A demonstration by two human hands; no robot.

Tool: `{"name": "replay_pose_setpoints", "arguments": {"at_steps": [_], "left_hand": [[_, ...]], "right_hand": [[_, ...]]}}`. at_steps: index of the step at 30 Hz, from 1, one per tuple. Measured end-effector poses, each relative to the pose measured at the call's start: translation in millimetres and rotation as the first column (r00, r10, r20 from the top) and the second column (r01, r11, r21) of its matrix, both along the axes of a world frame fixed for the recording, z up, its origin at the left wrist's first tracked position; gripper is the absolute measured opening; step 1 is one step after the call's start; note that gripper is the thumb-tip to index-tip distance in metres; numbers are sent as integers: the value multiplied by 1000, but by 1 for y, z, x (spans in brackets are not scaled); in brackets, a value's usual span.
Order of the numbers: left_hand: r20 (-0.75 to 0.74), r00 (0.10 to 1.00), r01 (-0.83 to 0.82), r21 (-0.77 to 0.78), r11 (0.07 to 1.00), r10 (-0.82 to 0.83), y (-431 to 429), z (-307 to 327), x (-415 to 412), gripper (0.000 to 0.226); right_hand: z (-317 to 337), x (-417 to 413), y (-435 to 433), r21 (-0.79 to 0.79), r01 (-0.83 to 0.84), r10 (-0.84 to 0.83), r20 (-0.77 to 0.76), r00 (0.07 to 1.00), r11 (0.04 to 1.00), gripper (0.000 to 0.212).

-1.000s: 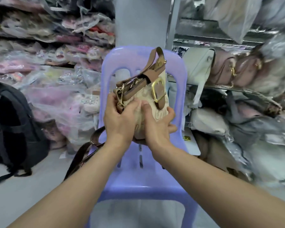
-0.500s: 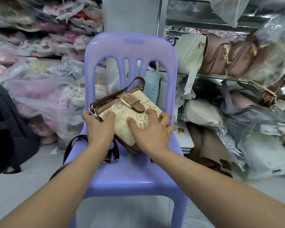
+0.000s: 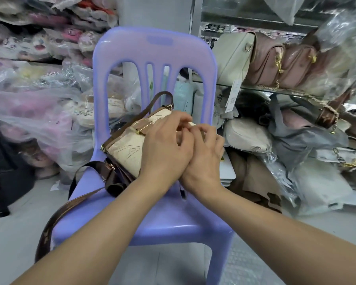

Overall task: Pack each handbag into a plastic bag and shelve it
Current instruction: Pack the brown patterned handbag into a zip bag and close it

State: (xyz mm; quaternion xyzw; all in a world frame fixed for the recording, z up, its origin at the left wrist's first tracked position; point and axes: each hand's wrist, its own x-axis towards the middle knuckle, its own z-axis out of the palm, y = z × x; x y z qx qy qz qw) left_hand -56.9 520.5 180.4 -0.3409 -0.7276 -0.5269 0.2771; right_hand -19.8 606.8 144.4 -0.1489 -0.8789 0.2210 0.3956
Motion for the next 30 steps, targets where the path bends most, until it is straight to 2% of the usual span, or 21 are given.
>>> {"name": "replay_pose_setpoints", "arguments": {"at_steps": [3,7,11,14,16,20,23,25,28,30], "left_hand": [[90,990,101,61,993,-106,19,1,13,20],[136,968,201,74,977,-209,61,-13,38,17],[332,887,321,59,945,-322,106,-37,67,20],[542,765,388,42,921,-347,127,-60,85,16],[617,719,388,28,921,-321,132,-72,90,17],[673,679,479,-107,871,-292,149,-89,98,47],[744,618,540,-166,825,-255,169,-119,117,47],[759,631,537,-277,797,-162,175,-156,133,44],[770,636,509,-471,720,54,166,-220,147,42],[752,634,528,-592,609,181,159,-267,147,52]], "right_hand": [[1,12,24,33,22,-23,11,1000,999,42],[-9,35,66,257,116,-189,280,941,959,54],[-23,72,103,206,164,-236,396,887,965,69],[-34,98,124,135,160,-207,495,844,978,50],[-32,109,135,65,128,-142,567,811,990,29],[-33,138,153,-65,135,-66,623,779,989,14],[-52,162,168,-117,64,33,676,736,991,25],[-81,180,184,-160,100,49,729,683,982,26],[-147,204,212,-243,248,79,845,529,938,52],[-195,215,229,-271,308,128,901,413,912,65]]}}
